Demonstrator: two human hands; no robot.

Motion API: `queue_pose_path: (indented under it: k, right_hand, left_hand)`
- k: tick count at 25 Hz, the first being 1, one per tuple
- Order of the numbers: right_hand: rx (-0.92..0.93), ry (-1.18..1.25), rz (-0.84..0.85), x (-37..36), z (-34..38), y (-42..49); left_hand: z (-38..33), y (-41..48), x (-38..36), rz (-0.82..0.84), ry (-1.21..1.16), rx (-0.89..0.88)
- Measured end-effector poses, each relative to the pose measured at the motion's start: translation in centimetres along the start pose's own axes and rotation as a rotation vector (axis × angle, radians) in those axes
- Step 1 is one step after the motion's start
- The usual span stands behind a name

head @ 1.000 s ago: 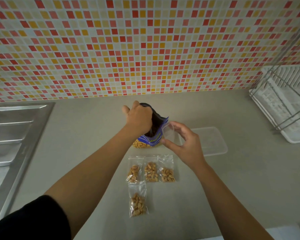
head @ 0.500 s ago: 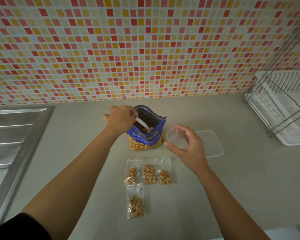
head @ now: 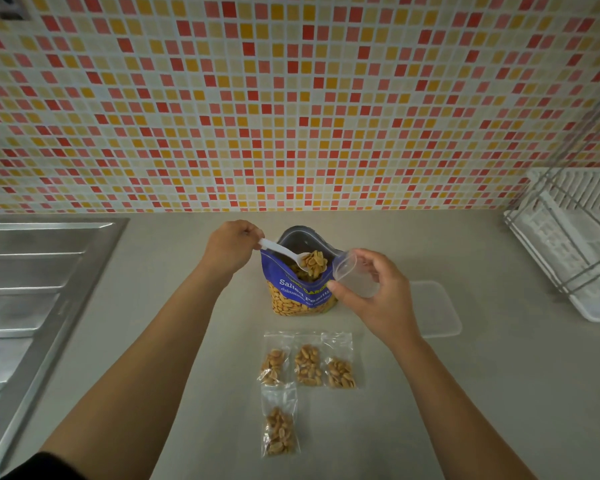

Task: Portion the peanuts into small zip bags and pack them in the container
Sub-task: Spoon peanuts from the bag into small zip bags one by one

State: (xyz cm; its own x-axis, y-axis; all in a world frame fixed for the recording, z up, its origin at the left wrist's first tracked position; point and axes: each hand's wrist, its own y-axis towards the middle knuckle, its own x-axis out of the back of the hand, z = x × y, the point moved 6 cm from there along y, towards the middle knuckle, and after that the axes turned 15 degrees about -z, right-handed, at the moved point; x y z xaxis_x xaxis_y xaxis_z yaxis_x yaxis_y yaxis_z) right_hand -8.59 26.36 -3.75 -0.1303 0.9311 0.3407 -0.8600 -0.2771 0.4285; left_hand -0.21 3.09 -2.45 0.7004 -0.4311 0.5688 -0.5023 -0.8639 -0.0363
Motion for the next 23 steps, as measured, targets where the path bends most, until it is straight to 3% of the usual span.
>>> queue_pose_path:
  k: [14, 23]
  right_hand:
    - [0.160, -0.332, 0.138, -3.3, 1.7, 2.8]
    - [0.155, -0.287, 0.140, -4.9, 2.5, 3.5]
  left_hand:
    - [0.0, 1.5, 2.7, -0.037, -0.071, 0.078]
    - [-3.2, 2.3, 3.4, 0.012, 0.002, -0.014]
